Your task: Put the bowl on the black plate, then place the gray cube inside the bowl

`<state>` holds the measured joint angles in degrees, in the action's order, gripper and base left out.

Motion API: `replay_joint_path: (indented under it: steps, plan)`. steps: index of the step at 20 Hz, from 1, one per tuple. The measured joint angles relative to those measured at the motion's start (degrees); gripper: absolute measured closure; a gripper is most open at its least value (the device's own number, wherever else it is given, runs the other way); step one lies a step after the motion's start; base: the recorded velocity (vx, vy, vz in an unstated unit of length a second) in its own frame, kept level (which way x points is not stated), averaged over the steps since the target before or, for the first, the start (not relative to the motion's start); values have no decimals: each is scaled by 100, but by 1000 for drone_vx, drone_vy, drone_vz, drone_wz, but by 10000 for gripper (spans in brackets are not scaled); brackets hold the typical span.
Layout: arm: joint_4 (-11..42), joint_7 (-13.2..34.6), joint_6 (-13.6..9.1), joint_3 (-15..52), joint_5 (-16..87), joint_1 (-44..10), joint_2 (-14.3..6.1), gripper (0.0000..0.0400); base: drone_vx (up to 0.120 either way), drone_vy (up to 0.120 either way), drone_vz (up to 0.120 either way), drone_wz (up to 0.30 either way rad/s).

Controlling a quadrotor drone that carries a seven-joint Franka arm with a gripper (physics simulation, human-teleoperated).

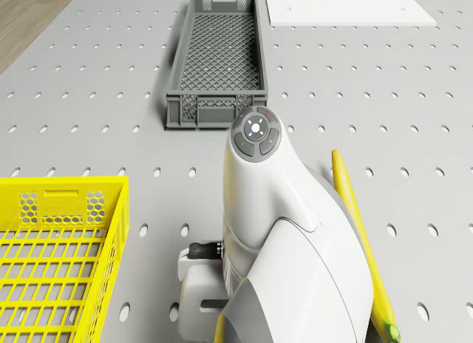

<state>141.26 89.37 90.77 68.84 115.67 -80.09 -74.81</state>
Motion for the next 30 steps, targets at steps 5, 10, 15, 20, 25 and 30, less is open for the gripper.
replay_joint_path:
  steps: [5, 10, 15, 20, 25, 30]
  plan:
    - [-133, -49, 83, 71, -107, -92, -82, 0, 0, 0, 0, 0]
    - [-187, -47, 168, 90, -181, -151, -175, 95, 0, 0, 0, 0]
    - [-210, -27, 252, 89, -240, -194, -269, 134, 0, 0, 0, 0]
    - [-145, 12, 244, 223, -415, -211, -390, 145, 0, 0, 96, 0]
    - [-85, 50, 242, 355, -590, -227, -514, 149, 72, 0, 120, 0]
    - [-68, 81, 295, 398, -687, -252, -620, 149, 32, 0, 40, 0]
